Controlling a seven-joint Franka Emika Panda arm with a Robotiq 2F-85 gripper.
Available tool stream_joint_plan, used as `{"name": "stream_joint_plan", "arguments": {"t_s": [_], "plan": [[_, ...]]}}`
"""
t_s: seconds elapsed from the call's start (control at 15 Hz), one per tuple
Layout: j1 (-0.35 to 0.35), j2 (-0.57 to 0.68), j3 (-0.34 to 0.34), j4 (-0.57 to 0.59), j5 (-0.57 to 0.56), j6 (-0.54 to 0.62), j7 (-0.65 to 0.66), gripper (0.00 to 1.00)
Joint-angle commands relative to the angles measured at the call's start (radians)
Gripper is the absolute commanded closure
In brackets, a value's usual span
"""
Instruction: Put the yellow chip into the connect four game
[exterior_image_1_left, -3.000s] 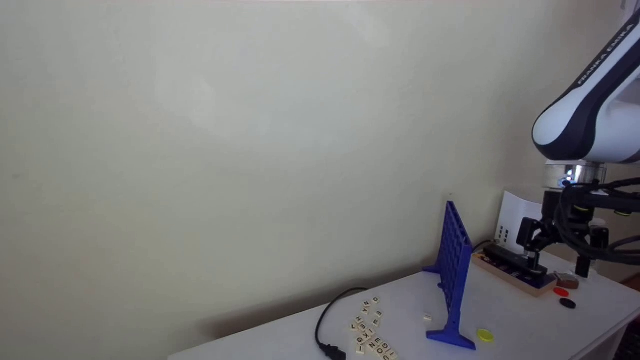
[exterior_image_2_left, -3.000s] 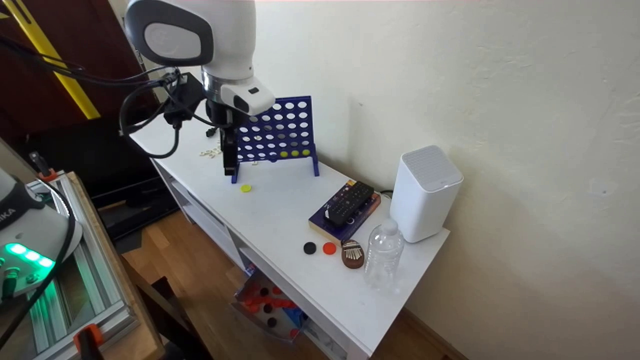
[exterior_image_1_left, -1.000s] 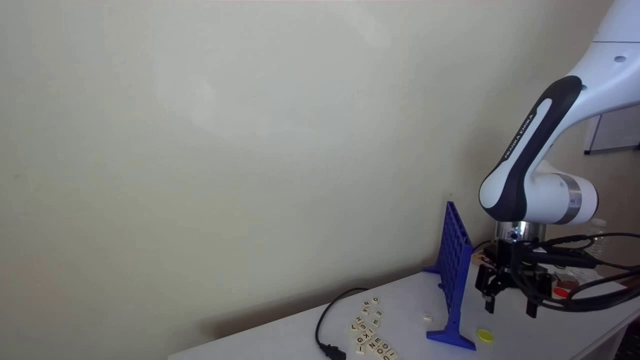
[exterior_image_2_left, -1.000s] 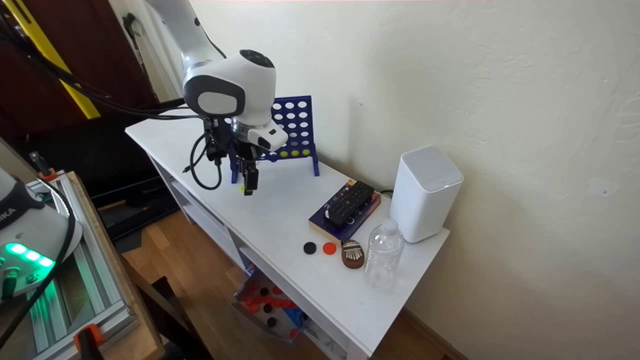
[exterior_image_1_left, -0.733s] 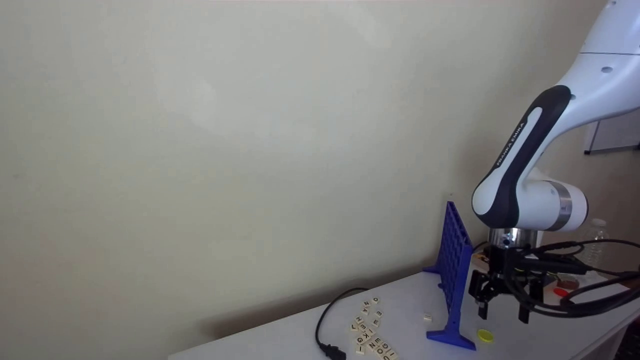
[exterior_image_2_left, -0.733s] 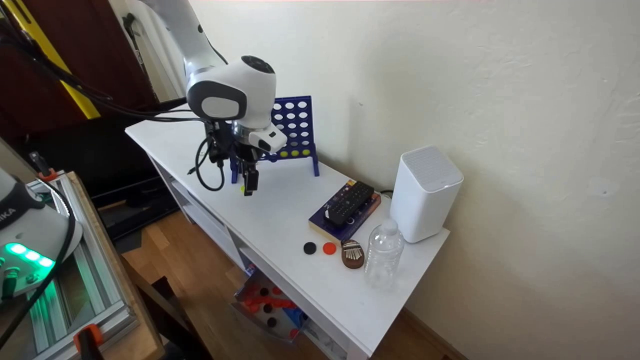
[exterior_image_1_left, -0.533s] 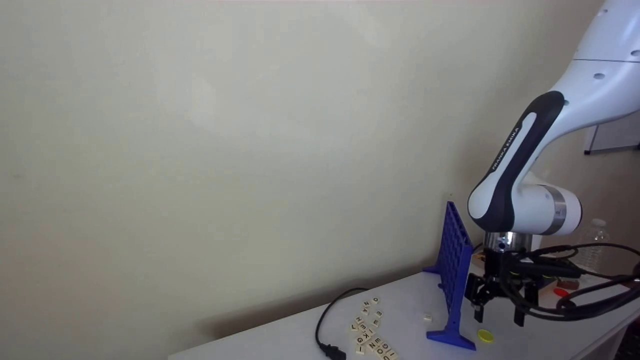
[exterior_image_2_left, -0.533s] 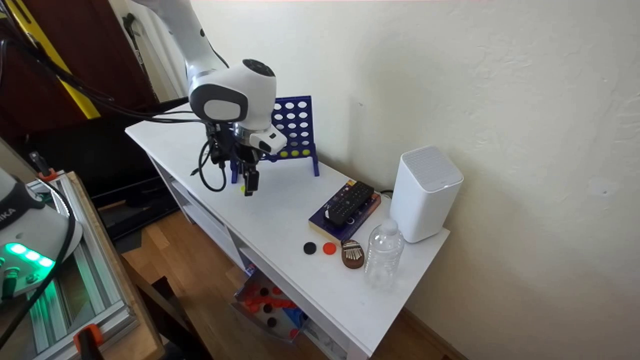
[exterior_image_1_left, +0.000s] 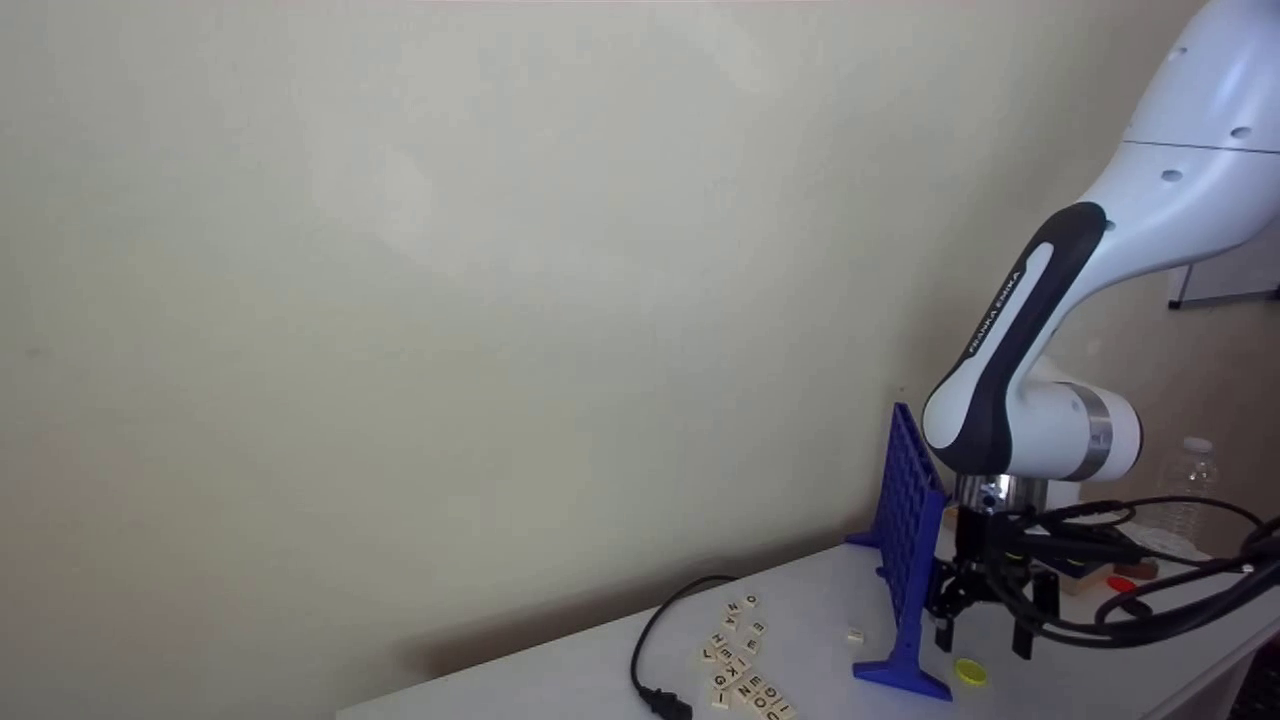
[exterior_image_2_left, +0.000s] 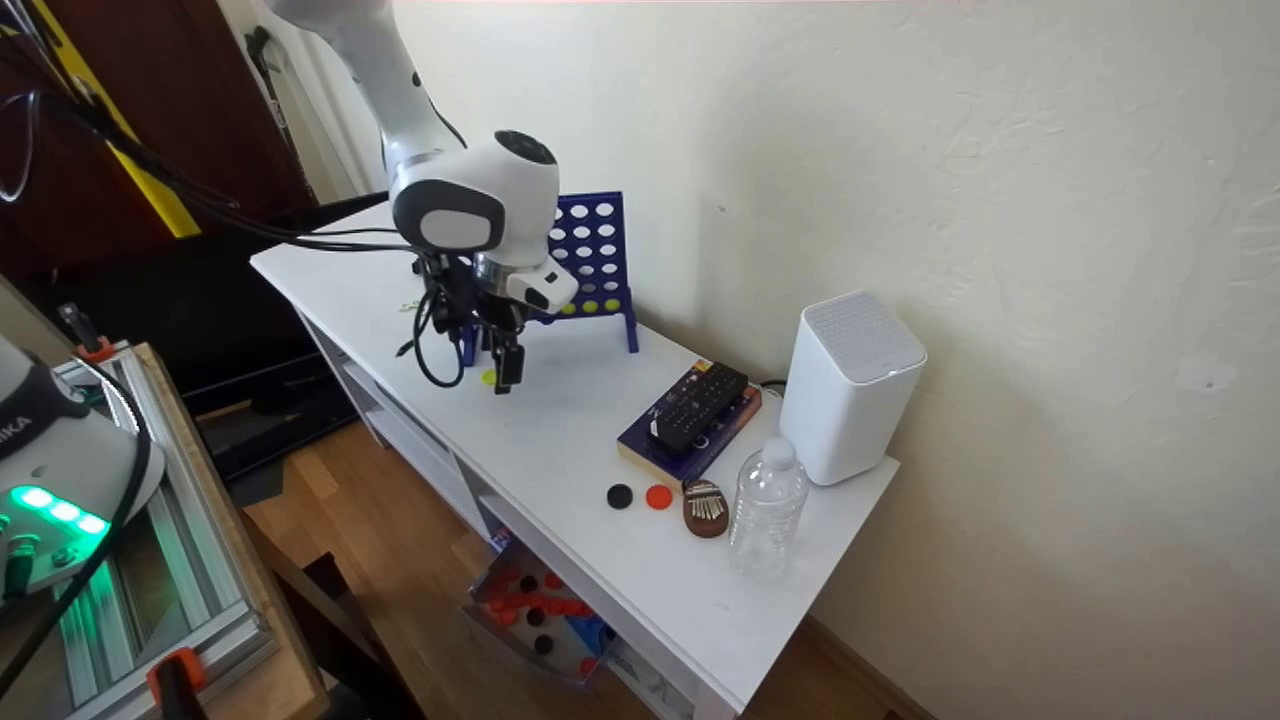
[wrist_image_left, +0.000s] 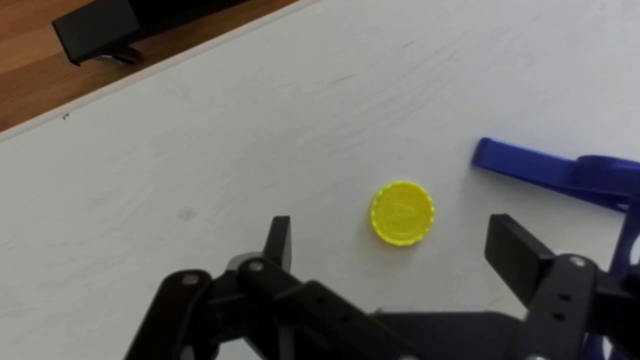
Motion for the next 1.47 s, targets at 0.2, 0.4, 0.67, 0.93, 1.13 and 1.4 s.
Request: {"name": "stream_joint_plan", "arguments": {"t_s": [0.2,0.4,0.67,0.93,1.13,1.4], "plan": [[-0.002,0.047,0.011,0.048,-0.028,-0.009,-0.003,0.0],[0.0,0.058,0.013,0.061,-0.032,-0.017,0.0,0.0],[0.004,0.068,0.014,0.069,-0.038,-0.021,0.002,0.06],[0.005,0.072,0.015,0.075,-0.04,-0.022,0.001,0.26],[0.005,0.071,0.012,0.077,-0.044,-0.026,0.001,0.55],[0.008,0.07,0.014,0.082,-0.047,-0.033,0.002,0.43]]}}
